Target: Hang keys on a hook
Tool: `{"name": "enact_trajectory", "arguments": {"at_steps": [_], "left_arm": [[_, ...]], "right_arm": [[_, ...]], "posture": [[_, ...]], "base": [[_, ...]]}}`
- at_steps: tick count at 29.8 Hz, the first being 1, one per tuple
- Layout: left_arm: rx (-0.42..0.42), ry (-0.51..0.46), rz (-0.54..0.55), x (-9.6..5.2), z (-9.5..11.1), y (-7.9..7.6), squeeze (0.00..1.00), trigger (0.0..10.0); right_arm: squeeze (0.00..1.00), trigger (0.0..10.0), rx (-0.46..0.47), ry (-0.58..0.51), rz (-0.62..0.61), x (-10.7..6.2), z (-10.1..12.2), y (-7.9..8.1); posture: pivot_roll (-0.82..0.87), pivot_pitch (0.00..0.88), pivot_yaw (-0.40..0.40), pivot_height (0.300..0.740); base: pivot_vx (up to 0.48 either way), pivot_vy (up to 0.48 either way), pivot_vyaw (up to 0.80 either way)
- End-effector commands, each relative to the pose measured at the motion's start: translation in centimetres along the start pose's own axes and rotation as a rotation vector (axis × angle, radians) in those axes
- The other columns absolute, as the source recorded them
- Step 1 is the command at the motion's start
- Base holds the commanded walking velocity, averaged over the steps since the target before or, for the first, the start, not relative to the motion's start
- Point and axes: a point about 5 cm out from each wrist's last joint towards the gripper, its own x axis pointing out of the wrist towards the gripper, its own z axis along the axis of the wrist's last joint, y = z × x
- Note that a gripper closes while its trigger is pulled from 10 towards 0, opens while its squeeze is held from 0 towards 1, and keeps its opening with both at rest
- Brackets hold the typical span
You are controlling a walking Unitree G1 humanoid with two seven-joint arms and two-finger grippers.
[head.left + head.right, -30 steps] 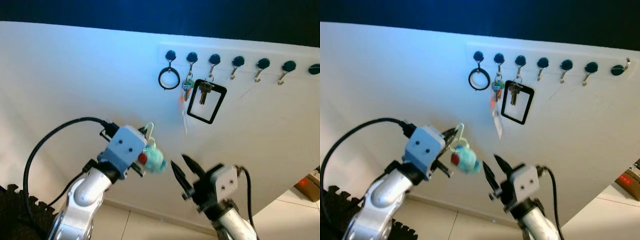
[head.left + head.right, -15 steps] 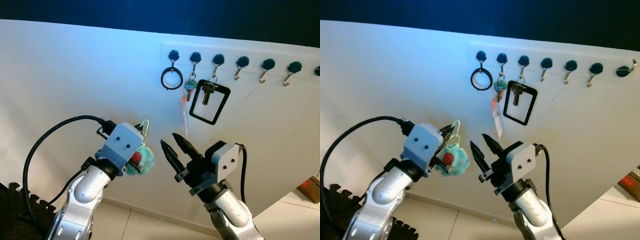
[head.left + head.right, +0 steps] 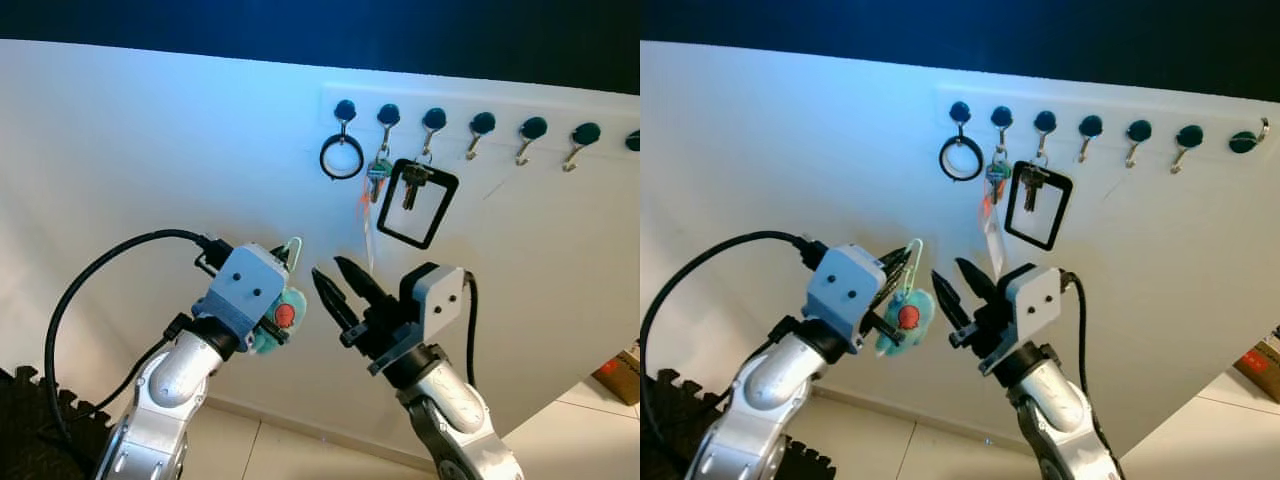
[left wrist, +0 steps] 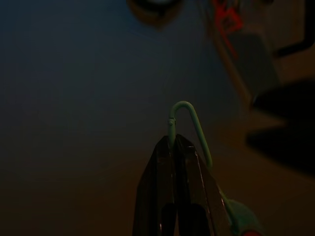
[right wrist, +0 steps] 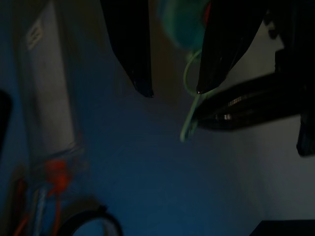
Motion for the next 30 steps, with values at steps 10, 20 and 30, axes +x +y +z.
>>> {"name": "enact_trajectory", "arguments": {"at_steps": [10, 20, 30], "left_arm": [[-0.038, -0.043, -0.029, 0.0, 1.0, -0.6, 0.0, 10.0], [-0.047, -0.047, -0.047, 0.0, 1.1, -1.1, 0.0, 10.0], [-0.048, -0.046, -0.052, -0.1, 1.2, -1.1, 0.0, 10.0]], "right_arm": [[0.0, 9.8, 0.046, 0.016, 0.034, 0.7, -0.3, 0.3], [0.0, 5.0, 0.053, 0.01, 0.053, 1.1, -0.3, 0.4], [0.0, 0.0, 0.061, 0.002, 0.064, 1.6, -0.3, 0.5]], "posture": [[0.1, 0.171, 0.002, 0.74], [0.1, 0.172, -0.003, 0.74], [0.11, 0.171, -0.002, 0.74]], "base": [[0.0, 0.0, 0.0], [0.0, 0.0, 0.0], [0.0, 0.0, 0.0]]}}
